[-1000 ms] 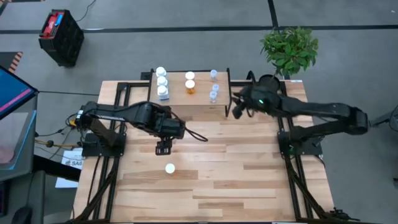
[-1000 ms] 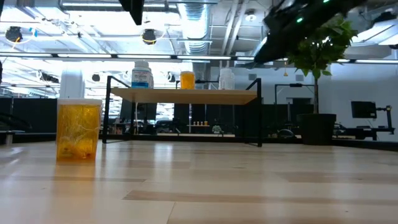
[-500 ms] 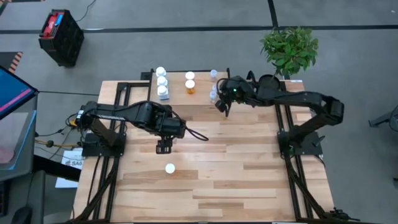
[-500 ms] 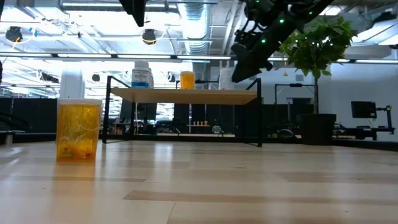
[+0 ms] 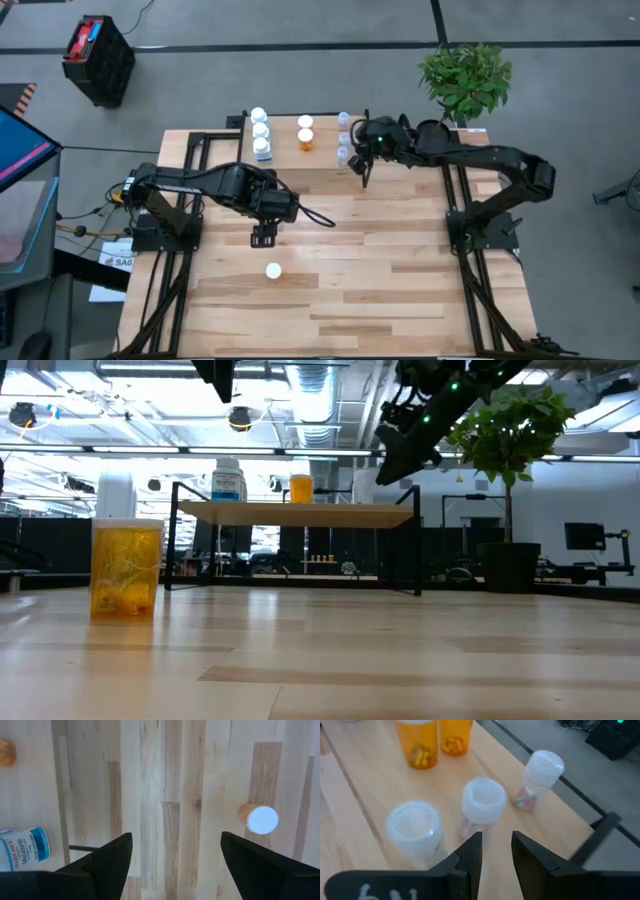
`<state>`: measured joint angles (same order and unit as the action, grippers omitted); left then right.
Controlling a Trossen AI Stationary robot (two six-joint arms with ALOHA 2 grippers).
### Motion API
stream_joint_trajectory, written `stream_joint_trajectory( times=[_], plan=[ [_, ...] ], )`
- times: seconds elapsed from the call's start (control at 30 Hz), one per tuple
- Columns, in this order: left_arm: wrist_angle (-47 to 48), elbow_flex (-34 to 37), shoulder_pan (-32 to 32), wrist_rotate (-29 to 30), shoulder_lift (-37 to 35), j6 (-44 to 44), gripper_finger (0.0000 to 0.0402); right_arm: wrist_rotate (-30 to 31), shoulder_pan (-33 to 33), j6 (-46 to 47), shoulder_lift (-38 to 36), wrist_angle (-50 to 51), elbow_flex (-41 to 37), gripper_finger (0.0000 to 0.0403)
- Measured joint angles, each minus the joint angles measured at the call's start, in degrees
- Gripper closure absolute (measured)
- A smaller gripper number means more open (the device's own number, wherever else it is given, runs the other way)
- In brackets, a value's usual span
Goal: Pick and place medicine bottles onto shelf by color
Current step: Put the orange pill bottle on the shelf aligned with the other orange pill bottles
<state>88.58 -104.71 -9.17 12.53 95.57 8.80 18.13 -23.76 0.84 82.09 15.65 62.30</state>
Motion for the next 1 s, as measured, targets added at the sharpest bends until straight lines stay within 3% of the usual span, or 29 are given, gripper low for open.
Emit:
stream_joint_trajectory(
  times=[0.37,0.63,0.83,1.0],
  plan=[
    [-1.05,0.00,-0.91,-2.52,0.03,3.62,0.0111,-0.35,8.75,9.10,-11.78,17.64,0.00,0.0276],
    [-1.33,0.40,-8.49,-4.25,0.04,12.65,0.0111,-1.77,18.84,14.20,-14.24,27.43,0.00,0.0276],
    [-7.24,10.19,-13.71,-1.28,0.03,16.57,0.0111,-3.00,25.82,14.34,-13.82,32.35,0.00,0.0276],
    [-18.95,20.74,-14.12,-4.11,0.13,16.11,0.0111,-6.46,30.00,18.38,-14.99,40.09,-0.02,0.0276]
  ],
)
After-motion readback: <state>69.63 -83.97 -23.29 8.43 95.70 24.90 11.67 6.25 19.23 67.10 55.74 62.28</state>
